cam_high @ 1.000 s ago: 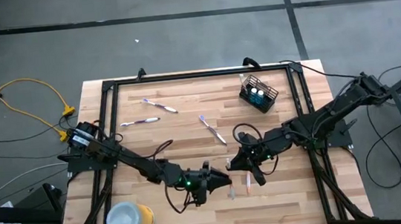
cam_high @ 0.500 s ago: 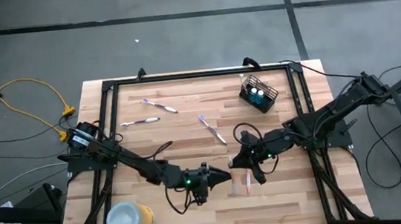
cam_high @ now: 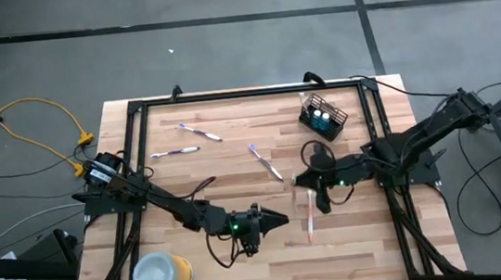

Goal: Pick & Place toothbrushing station
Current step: Put the left orange toothbrush into the left of the black mesh organizer

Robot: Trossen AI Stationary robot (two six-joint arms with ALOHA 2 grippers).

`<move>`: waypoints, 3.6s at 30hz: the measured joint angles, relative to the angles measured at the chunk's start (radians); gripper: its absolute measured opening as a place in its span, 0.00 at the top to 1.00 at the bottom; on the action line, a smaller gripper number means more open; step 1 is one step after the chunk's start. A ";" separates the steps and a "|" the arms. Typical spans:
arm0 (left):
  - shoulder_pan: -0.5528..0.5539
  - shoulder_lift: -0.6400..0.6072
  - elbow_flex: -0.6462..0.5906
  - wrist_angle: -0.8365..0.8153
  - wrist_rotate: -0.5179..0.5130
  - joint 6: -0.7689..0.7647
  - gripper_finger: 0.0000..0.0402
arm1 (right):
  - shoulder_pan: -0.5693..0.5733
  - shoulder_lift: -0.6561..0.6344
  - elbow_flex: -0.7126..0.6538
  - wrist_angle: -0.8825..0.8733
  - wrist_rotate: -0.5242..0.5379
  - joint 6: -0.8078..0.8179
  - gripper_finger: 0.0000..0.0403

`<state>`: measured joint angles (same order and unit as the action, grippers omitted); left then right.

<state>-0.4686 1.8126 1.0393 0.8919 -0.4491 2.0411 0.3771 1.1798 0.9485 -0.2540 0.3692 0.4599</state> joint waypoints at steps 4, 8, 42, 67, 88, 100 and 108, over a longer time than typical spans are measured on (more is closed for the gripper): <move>0.000 0.000 0.000 0.000 0.000 0.000 0.73 | -0.040 -0.018 0.001 -0.042 0.093 -0.074 0.99; 0.000 0.000 0.000 -0.001 -0.007 -0.028 0.73 | -0.108 -0.020 0.000 -0.070 0.175 -0.167 0.99; 0.086 0.001 -0.002 -0.064 -0.054 -0.202 0.73 | -0.843 -0.250 -0.302 0.253 0.090 -0.514 0.99; 0.115 0.001 -0.002 -0.078 -0.053 -0.202 0.73 | -1.055 -0.143 -0.511 0.479 -0.197 -0.426 0.99; 0.115 0.001 -0.002 -0.077 -0.053 -0.206 0.73 | -1.054 -0.029 -0.510 0.577 -0.248 -0.411 0.78; 0.115 0.001 -0.001 -0.077 -0.053 -0.210 0.73 | -1.054 -0.029 -0.510 0.586 -0.260 -0.438 0.67; 0.115 0.001 -0.001 -0.078 -0.053 -0.210 0.73 | -1.054 -0.045 -0.510 0.579 -0.260 -0.438 0.63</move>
<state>-0.3534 1.8137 1.0382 0.8143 -0.5022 1.8314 -0.6769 1.1348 0.4381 0.3252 0.1089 0.0219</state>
